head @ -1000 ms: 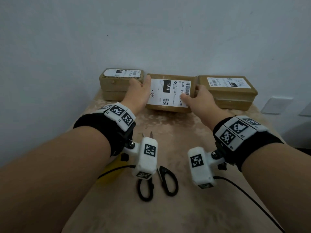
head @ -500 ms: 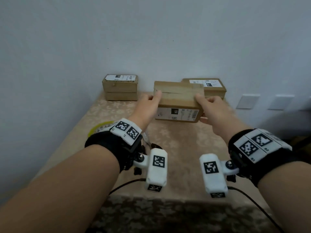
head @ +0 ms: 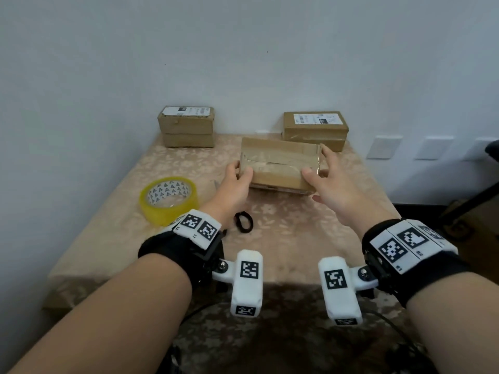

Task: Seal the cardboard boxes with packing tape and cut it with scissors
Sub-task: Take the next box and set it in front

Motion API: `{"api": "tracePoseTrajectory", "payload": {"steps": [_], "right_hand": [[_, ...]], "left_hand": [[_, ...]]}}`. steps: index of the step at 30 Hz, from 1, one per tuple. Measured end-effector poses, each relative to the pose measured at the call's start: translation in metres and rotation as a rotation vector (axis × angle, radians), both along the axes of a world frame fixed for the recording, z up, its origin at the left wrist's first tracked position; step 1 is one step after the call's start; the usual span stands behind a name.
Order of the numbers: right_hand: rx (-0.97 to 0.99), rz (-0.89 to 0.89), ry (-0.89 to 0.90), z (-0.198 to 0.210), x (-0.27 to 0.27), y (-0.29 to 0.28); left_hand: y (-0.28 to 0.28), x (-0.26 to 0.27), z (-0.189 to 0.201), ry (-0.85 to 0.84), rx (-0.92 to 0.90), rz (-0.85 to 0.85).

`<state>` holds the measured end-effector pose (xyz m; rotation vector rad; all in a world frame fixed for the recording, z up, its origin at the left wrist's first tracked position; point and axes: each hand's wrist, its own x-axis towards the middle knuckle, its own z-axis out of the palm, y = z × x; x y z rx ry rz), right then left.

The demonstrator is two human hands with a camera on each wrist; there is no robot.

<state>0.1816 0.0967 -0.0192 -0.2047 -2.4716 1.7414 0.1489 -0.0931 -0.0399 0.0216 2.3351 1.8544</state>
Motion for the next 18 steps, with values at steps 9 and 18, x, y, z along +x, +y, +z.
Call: {"api": "tracePoseTrajectory", "payload": {"steps": [9,18], "right_hand": [[0.315,0.046,0.054,-0.005,0.004,0.007],[0.528,0.085,0.100,0.002,0.000,0.017]], "left_hand": [[-0.019,0.004,0.006,0.207,-0.256,-0.109],[-0.017,-0.005,0.026,0.482,-0.584,-0.167]]}}
